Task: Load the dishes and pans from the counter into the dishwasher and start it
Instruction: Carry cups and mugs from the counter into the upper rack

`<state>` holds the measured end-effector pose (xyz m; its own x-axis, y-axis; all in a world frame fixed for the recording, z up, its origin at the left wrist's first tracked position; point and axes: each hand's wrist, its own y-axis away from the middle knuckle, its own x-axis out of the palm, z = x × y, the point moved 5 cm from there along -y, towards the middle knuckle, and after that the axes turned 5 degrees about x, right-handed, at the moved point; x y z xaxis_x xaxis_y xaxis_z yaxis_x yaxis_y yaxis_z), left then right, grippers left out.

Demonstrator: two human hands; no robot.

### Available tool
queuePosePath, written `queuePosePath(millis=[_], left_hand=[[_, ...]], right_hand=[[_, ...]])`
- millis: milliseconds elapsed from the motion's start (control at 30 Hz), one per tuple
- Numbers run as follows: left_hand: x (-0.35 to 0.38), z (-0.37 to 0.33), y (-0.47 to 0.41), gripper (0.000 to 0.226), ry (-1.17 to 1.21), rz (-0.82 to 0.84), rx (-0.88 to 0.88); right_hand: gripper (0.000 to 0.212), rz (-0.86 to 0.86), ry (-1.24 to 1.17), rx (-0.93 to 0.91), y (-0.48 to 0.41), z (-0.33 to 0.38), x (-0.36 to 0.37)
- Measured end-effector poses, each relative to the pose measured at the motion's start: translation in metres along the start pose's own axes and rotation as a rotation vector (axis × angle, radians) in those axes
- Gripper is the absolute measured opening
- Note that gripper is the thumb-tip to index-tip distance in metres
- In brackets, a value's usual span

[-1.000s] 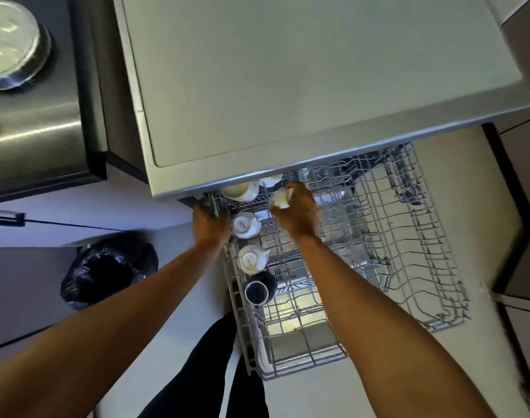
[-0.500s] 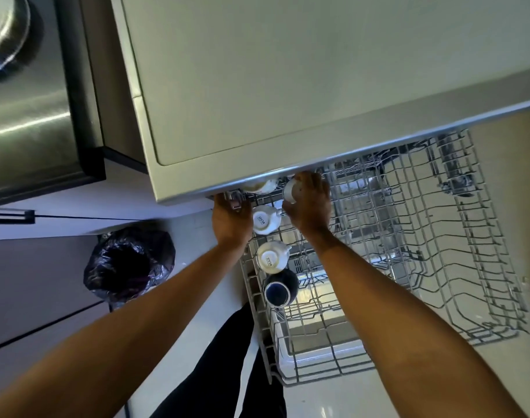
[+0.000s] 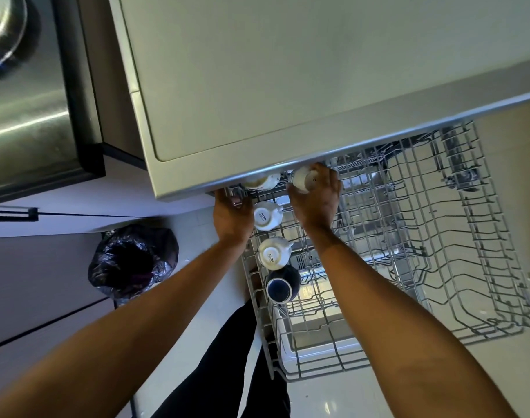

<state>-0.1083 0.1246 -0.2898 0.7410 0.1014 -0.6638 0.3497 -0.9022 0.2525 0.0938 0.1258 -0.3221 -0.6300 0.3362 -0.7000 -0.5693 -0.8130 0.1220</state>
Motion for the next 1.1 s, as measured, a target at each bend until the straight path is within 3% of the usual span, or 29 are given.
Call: queuePosePath(millis=[500, 767, 1000, 1100], left_hand=[[0.003, 0.007, -0.003, 0.042, 0.040, 0.010, -0.029], [0.003, 0.006, -0.002, 0.043, 0.049, 0.024, -0.034], [0.002, 0.004, -0.001, 0.042, 0.043, 0.019, -0.031], [0.001, 0.003, -0.001, 0.043, 0.055, 0.024, -0.037]], right_hand=[[0.051, 0.211, 0.234, -0.085, -0.006, 0.002, 0.022], [0.066, 0.339, 0.398, -0.179, -0.011, 0.012, 0.017], [0.078, 0.462, 0.477, -0.059, -0.013, 0.028, 0.015], [0.070, 0.447, 0.482, -0.083, -0.013, 0.032, 0.010]])
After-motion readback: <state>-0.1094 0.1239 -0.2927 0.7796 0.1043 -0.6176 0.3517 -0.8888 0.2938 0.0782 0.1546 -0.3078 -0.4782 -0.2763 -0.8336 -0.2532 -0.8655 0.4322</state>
